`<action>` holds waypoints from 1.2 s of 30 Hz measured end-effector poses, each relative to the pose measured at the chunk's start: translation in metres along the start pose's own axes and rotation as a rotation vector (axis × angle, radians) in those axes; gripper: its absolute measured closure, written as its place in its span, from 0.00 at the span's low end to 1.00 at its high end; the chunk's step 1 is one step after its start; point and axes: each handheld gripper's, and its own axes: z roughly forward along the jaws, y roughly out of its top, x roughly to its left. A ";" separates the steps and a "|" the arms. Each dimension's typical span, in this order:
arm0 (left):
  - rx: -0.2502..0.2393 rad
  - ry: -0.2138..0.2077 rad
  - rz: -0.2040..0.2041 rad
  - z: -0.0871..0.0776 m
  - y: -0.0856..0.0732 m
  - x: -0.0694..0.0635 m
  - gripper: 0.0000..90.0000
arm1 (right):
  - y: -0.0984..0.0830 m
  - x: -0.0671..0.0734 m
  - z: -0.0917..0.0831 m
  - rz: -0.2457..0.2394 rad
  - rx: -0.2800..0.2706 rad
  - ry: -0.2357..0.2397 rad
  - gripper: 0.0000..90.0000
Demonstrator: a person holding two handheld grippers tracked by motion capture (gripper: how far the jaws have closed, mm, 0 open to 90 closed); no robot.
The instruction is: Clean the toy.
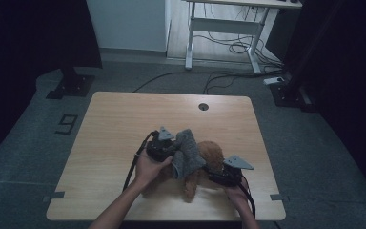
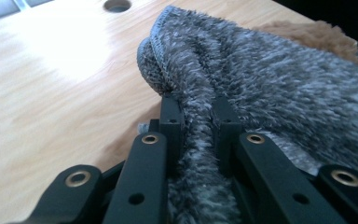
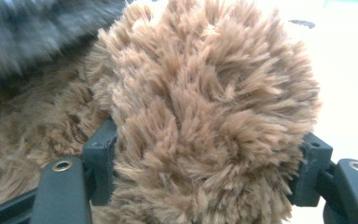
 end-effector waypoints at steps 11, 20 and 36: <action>-0.020 0.008 -0.045 -0.025 -0.023 0.021 0.87 | -0.001 0.004 -0.002 -0.030 0.007 -0.001 0.32; 0.053 0.077 -0.102 -0.031 -0.051 0.048 0.87 | -0.002 0.001 -0.003 -0.012 0.007 0.008 0.31; 0.064 0.080 -0.181 0.019 -0.036 0.070 0.87 | 0.001 -0.002 0.009 0.058 -0.043 -0.057 0.32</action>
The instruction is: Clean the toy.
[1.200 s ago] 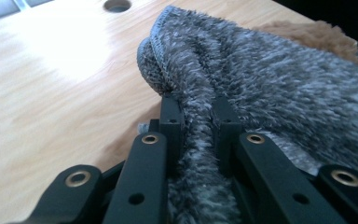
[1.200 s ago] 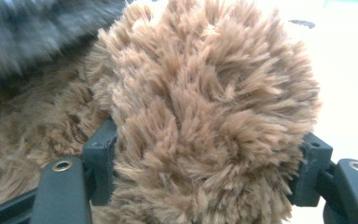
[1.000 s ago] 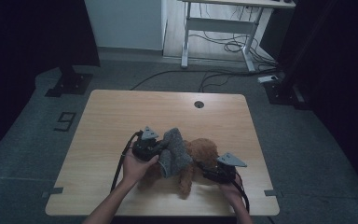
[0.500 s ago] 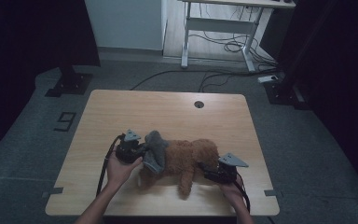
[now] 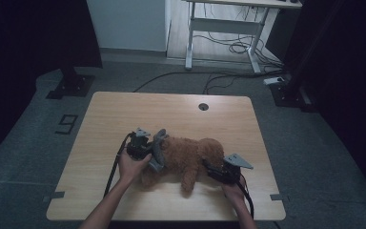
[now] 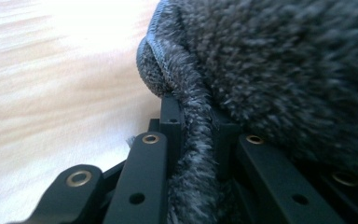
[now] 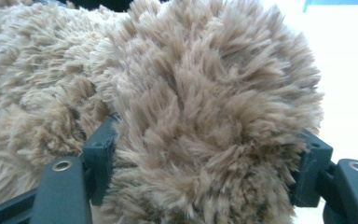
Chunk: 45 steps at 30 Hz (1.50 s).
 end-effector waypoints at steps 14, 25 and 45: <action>-0.122 -0.018 0.230 -0.036 0.059 -0.069 0.86 | -0.005 -0.005 -0.005 -0.026 -0.005 0.005 0.32; -0.097 -0.143 0.334 0.014 0.101 -0.157 0.86 | -0.008 0.002 -0.008 -0.067 -0.009 -0.018 0.32; 0.073 0.016 0.297 0.020 0.077 -0.111 0.86 | -0.012 0.008 -0.009 -0.126 0.030 -0.013 0.29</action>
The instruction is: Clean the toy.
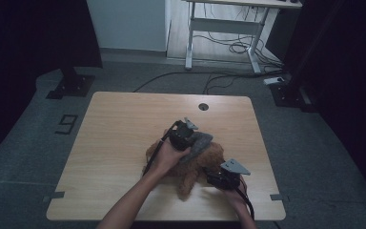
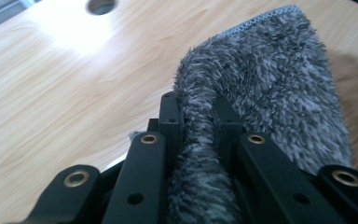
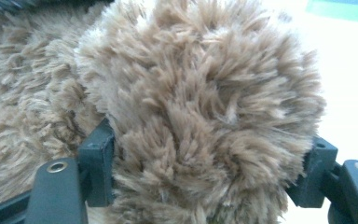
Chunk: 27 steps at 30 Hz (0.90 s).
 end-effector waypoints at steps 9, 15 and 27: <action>0.055 0.129 -0.051 -0.025 -0.055 0.052 0.87 | -0.002 -0.003 -0.002 0.026 0.021 0.027 0.25; 0.048 0.073 -0.167 -0.040 -0.095 0.080 0.87 | -0.002 -0.005 -0.003 0.063 0.030 0.044 0.23; 0.028 -0.006 -0.238 -0.046 -0.119 0.081 0.86 | -0.001 -0.010 -0.005 0.130 0.055 0.093 0.16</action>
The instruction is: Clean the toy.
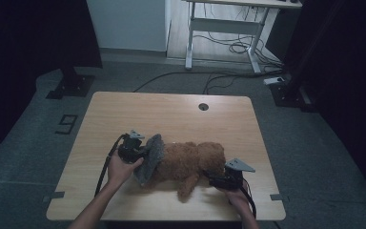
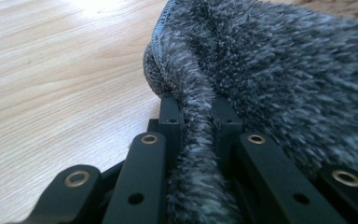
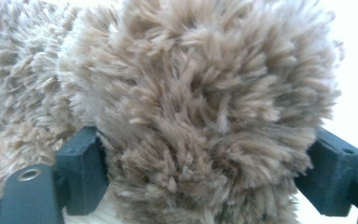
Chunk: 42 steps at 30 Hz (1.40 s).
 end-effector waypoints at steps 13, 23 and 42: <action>-0.077 -0.089 -0.048 0.012 0.040 -0.010 0.87 | 0.004 -0.002 0.003 0.034 0.003 -0.015 0.18; -0.120 -0.122 0.155 0.021 0.097 -0.097 0.86 | 0.002 0.002 0.004 -0.013 0.014 -0.038 0.19; -0.020 -0.025 0.177 0.028 0.086 -0.085 0.86 | -0.002 0.007 0.007 -0.056 0.058 -0.027 0.25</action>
